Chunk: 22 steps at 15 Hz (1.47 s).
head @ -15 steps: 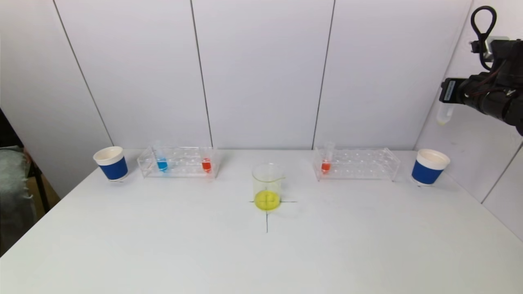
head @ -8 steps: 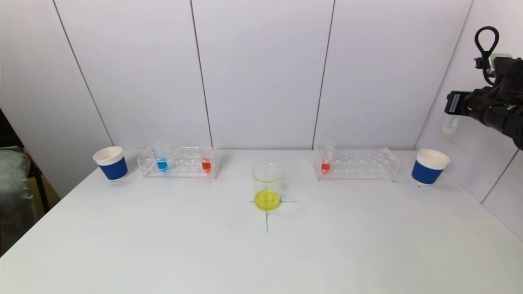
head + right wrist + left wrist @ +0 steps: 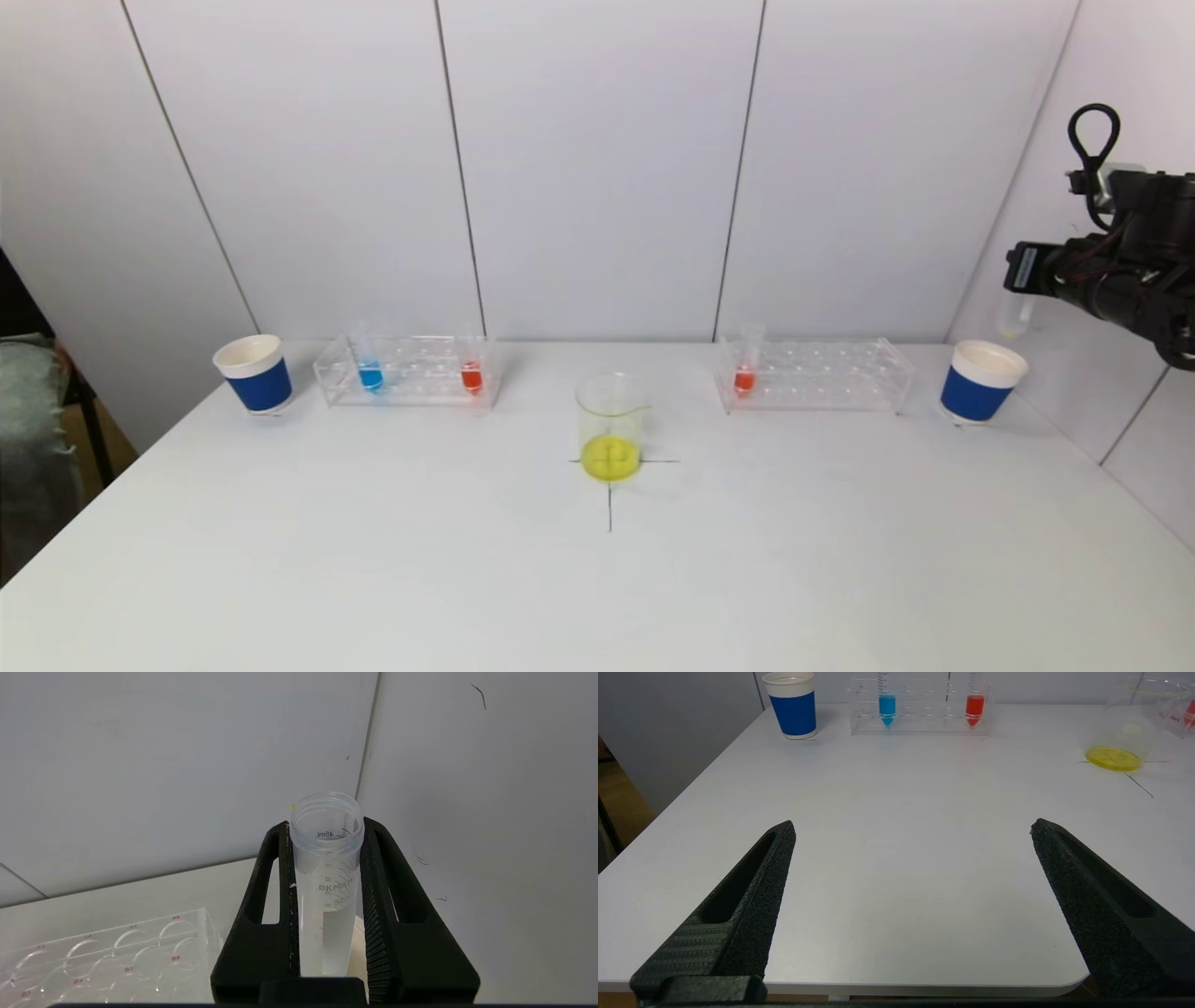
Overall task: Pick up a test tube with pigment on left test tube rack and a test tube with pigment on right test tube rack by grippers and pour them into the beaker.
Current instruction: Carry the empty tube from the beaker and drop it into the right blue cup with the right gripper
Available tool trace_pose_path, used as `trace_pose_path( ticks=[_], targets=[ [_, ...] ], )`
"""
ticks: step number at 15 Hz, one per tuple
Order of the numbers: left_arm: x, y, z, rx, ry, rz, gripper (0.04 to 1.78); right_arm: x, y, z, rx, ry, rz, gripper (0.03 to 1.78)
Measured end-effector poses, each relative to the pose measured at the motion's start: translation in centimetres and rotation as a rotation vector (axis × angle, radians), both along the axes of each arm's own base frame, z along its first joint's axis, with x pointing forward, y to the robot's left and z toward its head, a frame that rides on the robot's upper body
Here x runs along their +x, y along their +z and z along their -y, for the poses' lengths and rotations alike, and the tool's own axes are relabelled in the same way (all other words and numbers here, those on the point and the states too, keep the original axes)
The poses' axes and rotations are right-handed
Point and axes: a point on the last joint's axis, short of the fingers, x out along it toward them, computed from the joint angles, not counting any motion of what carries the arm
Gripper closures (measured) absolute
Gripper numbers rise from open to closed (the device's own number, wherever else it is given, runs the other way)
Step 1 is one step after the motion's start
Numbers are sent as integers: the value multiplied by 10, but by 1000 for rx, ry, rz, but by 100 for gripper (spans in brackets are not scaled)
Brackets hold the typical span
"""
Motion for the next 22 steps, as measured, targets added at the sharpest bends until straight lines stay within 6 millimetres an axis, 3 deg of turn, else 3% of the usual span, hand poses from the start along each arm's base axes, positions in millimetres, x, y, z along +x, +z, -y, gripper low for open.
trace_pose_path(
  ticks=[10,22],
  targets=[
    [0,0,0,0,1,0,6,18,-45,13,7,-13,3,136],
    [0,0,0,0,0,0,6,18,-74,19,28,2,-17,136]
  ],
)
